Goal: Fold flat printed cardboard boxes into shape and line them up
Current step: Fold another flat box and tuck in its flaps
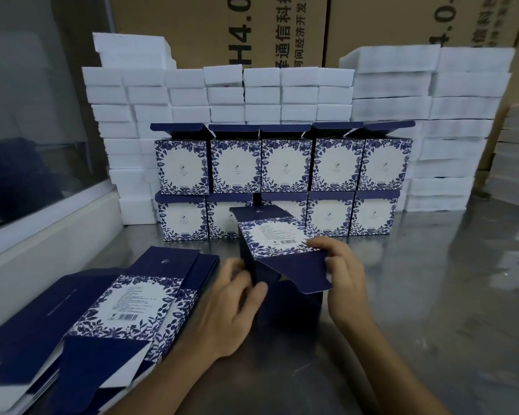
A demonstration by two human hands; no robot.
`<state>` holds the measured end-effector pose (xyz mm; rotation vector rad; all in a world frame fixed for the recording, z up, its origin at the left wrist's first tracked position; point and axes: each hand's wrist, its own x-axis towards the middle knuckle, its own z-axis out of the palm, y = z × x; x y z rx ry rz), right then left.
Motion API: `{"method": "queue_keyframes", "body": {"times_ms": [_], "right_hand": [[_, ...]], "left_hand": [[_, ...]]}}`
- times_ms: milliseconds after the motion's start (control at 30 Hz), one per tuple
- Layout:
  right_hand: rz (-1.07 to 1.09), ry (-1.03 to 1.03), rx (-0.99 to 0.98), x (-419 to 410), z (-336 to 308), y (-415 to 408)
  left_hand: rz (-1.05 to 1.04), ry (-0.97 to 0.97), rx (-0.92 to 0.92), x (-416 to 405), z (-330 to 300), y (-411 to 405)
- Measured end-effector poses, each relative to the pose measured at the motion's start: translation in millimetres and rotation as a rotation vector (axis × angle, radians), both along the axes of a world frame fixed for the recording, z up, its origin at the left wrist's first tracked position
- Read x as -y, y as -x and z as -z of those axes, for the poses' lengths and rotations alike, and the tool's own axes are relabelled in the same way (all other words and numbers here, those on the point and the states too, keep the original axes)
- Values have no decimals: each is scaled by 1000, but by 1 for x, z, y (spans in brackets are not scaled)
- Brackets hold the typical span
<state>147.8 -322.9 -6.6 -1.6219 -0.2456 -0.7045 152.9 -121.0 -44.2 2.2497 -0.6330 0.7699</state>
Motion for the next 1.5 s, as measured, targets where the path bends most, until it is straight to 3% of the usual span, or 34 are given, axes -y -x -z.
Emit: {"method": "queue_keyframes", "body": {"times_ms": [167, 433, 600, 867, 1267, 1500], "right_hand": [[50, 175, 45, -9, 4, -1], [337, 554, 199, -28, 3, 7], [404, 784, 256, -51, 2, 18], [457, 766, 253, -58, 2, 18], [308, 510, 227, -39, 5, 3], [223, 363, 78, -20, 19, -2]], "left_hand": [[-52, 234, 39, 1, -7, 4], [-128, 160, 210, 4, -13, 7], [-150, 163, 269, 13, -16, 10], [-147, 235, 247, 19, -17, 9], [-157, 279, 204, 19, -16, 9], [-162, 272, 209, 19, -16, 10]]}}
